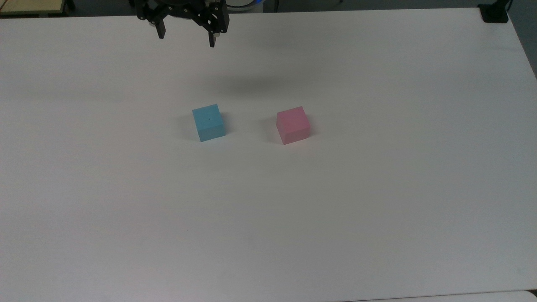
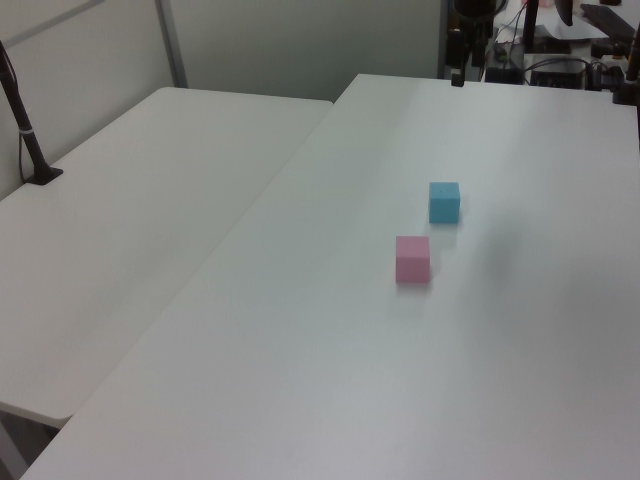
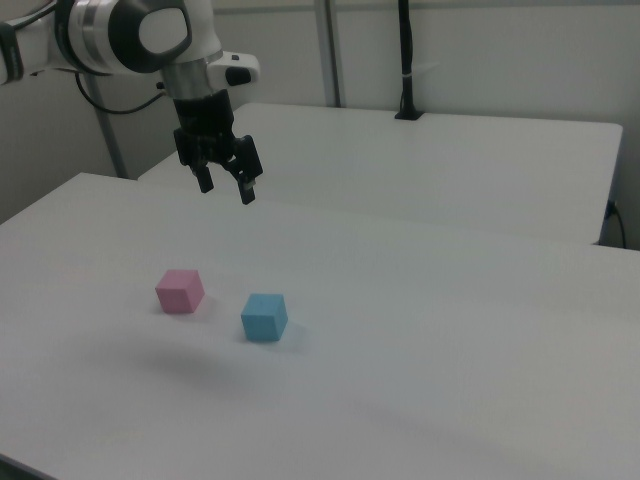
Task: Put blue cube on pink cube
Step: 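Move the open gripper down over the light-blue cube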
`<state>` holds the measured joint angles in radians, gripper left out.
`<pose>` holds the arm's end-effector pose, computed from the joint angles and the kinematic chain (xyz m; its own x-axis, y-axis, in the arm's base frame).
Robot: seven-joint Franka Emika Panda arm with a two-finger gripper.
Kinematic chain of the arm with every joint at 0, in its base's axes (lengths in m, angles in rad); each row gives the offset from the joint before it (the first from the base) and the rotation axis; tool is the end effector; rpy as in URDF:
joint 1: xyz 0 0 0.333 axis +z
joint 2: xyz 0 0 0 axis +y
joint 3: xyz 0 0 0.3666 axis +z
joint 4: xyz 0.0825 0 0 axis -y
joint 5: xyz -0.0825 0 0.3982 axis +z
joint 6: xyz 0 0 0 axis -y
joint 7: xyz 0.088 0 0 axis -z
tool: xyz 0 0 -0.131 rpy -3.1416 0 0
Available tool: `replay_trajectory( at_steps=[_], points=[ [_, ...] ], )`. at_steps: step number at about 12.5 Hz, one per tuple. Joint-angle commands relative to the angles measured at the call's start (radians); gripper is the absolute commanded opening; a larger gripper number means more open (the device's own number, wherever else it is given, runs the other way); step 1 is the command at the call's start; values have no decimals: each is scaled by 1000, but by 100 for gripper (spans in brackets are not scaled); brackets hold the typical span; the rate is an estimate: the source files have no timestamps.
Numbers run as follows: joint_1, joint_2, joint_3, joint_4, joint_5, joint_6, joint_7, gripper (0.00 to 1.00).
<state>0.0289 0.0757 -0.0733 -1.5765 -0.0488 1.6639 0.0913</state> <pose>0.6023 -0.0311 0.6125 0.9913 -0.1304 0.0167 -0.1311 -0.9900 0.0529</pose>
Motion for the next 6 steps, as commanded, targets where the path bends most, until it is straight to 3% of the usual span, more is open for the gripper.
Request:
replay_trajectory(
  at_steps=[1,6],
  points=[
    [5,30,10,-20,-16,-6,5,100],
    [6,27,10,-17,-16,-13,8,100]
  ],
)
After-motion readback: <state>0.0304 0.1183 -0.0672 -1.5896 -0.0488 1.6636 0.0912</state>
